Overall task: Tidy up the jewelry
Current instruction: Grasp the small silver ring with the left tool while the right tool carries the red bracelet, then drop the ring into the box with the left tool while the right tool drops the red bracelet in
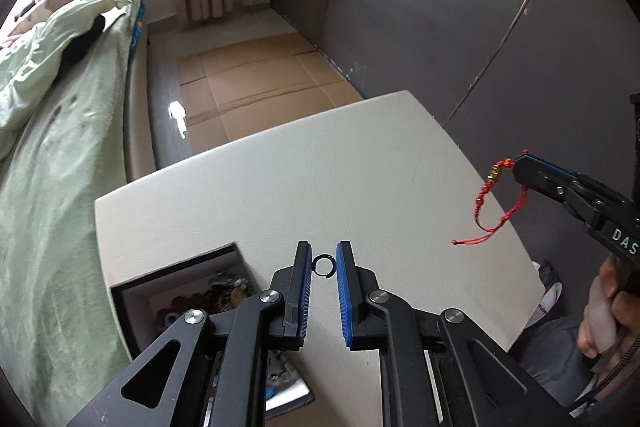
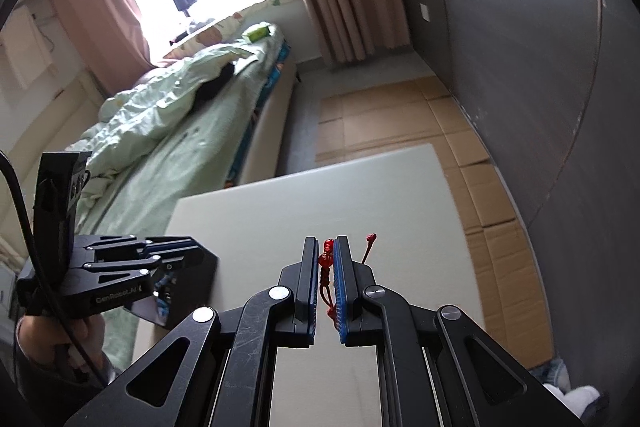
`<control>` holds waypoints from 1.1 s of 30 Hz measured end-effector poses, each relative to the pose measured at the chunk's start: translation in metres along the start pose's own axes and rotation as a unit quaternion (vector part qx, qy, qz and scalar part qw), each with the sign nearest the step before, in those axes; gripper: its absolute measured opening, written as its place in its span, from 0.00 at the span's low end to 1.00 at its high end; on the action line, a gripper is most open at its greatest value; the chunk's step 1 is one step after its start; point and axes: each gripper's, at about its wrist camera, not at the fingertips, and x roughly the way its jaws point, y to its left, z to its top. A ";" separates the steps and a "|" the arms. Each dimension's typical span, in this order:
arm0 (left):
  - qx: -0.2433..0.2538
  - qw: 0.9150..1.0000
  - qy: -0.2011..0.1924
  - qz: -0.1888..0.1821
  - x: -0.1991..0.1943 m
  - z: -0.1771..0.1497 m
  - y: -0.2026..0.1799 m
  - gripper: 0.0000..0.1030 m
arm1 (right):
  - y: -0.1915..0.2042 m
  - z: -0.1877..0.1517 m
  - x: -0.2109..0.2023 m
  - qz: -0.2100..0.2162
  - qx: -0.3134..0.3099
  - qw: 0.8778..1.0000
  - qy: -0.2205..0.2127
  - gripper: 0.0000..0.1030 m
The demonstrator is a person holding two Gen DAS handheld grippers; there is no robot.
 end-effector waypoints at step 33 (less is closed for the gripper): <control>-0.119 0.992 -0.049 -0.005 -0.038 -0.022 0.105 0.53 | 0.127 -0.006 0.034 0.105 -0.066 0.992 -0.020 0.09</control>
